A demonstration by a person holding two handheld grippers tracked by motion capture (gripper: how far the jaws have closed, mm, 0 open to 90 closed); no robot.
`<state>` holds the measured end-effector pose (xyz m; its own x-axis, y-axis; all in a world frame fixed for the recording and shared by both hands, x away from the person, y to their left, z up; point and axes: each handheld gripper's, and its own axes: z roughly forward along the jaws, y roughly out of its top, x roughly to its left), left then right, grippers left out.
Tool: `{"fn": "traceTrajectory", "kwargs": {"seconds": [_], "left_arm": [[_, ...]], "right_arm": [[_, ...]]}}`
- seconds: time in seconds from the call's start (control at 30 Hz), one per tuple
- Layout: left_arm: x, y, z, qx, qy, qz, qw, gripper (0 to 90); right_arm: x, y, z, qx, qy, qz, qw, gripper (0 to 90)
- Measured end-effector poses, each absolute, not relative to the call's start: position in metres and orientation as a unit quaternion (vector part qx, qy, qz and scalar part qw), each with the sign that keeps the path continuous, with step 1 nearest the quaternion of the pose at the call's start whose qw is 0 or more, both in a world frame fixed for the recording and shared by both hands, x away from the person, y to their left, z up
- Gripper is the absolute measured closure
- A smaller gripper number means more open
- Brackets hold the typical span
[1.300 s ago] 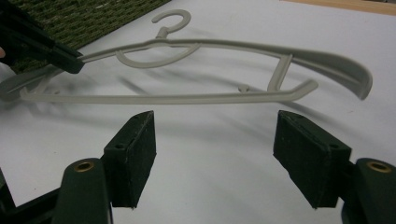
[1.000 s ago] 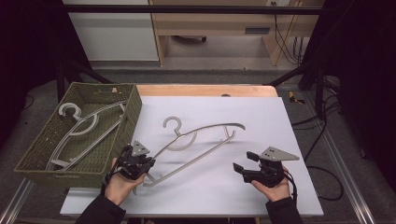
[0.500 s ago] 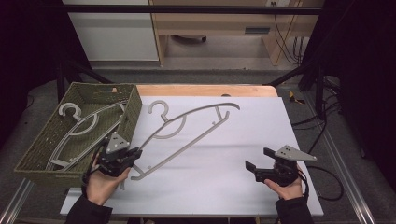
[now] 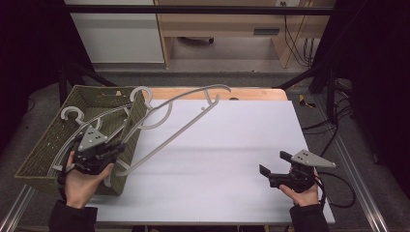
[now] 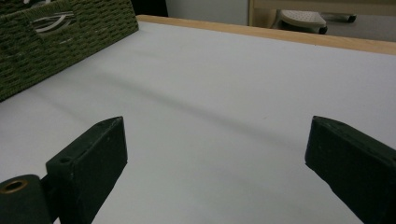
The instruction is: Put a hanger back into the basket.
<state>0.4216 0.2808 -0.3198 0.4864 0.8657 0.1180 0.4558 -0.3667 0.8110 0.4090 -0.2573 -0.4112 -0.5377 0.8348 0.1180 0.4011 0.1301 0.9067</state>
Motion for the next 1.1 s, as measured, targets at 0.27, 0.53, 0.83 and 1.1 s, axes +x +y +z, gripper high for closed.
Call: {"fn": "traceTrajectory", "kwargs": {"seconds": [0.27,0.53,0.83,1.1], "left_arm": [[0.439,0.31,-0.306,0.769,0.444,0.301,0.349,82.4],[0.452,0.344,-0.293,0.754,0.459,0.331,0.335,82.3],[0.463,0.382,-0.297,0.739,0.491,0.339,0.312,82.3],[0.468,0.413,-0.316,0.727,0.525,0.344,0.277,82.3]], "right_arm": [[0.409,-0.257,-0.41,0.432,0.716,0.503,0.221,4.8],[0.409,-0.256,-0.411,0.43,0.718,0.5,0.221,4.5],[0.41,-0.256,-0.411,0.429,0.719,0.502,0.217,4.6],[0.411,-0.254,-0.413,0.431,0.719,0.5,0.216,4.6]]}}
